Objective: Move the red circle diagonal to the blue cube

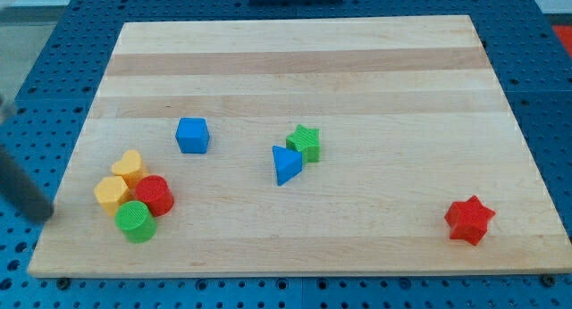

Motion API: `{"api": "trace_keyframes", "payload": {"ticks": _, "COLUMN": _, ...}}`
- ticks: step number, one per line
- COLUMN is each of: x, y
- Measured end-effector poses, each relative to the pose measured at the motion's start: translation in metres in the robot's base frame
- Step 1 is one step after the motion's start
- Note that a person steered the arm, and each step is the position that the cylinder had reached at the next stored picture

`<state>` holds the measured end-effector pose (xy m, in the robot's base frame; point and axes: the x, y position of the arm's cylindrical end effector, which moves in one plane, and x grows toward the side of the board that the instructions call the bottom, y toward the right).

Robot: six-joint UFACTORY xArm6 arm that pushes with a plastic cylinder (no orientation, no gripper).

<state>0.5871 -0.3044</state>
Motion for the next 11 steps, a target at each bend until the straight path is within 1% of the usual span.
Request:
{"api": "trace_keyframes", "payload": {"ticks": 1, "x": 0.009, "y": 0.0}}
{"api": "trace_keyframes", "payload": {"ticks": 2, "x": 0.009, "y": 0.024}}
{"api": "trace_keyframes", "payload": {"ticks": 3, "x": 0.009, "y": 0.081}}
{"api": "trace_keyframes", "payload": {"ticks": 4, "x": 0.009, "y": 0.081}}
{"api": "trace_keyframes", "payload": {"ticks": 5, "x": -0.017, "y": 0.081}}
{"api": "trace_keyframes", "payload": {"ticks": 6, "x": -0.053, "y": 0.085}}
{"api": "trace_keyframes", "payload": {"ticks": 8, "x": -0.057, "y": 0.085}}
{"api": "trace_keyframes", "payload": {"ticks": 9, "x": -0.056, "y": 0.114}}
{"api": "trace_keyframes", "payload": {"ticks": 11, "x": -0.055, "y": 0.192}}
